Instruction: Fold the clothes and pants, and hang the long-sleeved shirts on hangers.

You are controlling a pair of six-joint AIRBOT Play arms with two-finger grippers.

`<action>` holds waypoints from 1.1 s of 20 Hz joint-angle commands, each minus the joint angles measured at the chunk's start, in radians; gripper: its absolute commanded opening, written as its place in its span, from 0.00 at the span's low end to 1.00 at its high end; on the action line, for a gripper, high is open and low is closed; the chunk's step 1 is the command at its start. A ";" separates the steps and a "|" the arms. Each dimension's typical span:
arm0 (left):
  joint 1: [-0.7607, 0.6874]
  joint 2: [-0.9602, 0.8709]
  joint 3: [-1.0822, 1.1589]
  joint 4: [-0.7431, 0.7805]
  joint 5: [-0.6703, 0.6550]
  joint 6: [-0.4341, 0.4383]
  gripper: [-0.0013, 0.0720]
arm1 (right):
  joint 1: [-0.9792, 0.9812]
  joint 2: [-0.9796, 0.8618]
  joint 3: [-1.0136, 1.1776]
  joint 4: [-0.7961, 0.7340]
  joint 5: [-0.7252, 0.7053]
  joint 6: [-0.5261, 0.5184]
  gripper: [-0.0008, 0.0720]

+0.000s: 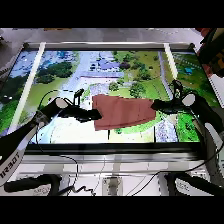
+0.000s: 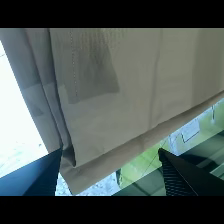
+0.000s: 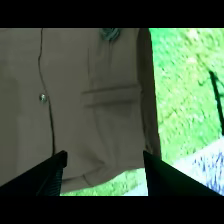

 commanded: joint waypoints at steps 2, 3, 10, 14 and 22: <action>-0.001 -0.010 0.000 -0.006 0.002 0.002 0.97 | -0.074 -0.140 0.121 0.068 0.075 -0.014 0.72; -0.001 -0.010 0.000 -0.006 0.002 0.002 0.97 | -0.108 -0.187 0.162 0.100 0.127 -0.045 0.72; -0.001 -0.011 0.000 0.017 0.002 0.003 0.97 | -0.262 -0.447 0.274 0.449 0.363 -0.377 0.77; -0.001 -0.011 0.000 0.078 0.003 0.002 0.96 | -0.252 -0.513 0.274 0.478 0.306 -0.389 0.77; -0.001 -0.014 0.000 0.095 0.097 0.003 0.96 | -0.099 -0.566 0.276 0.516 0.293 -0.510 0.47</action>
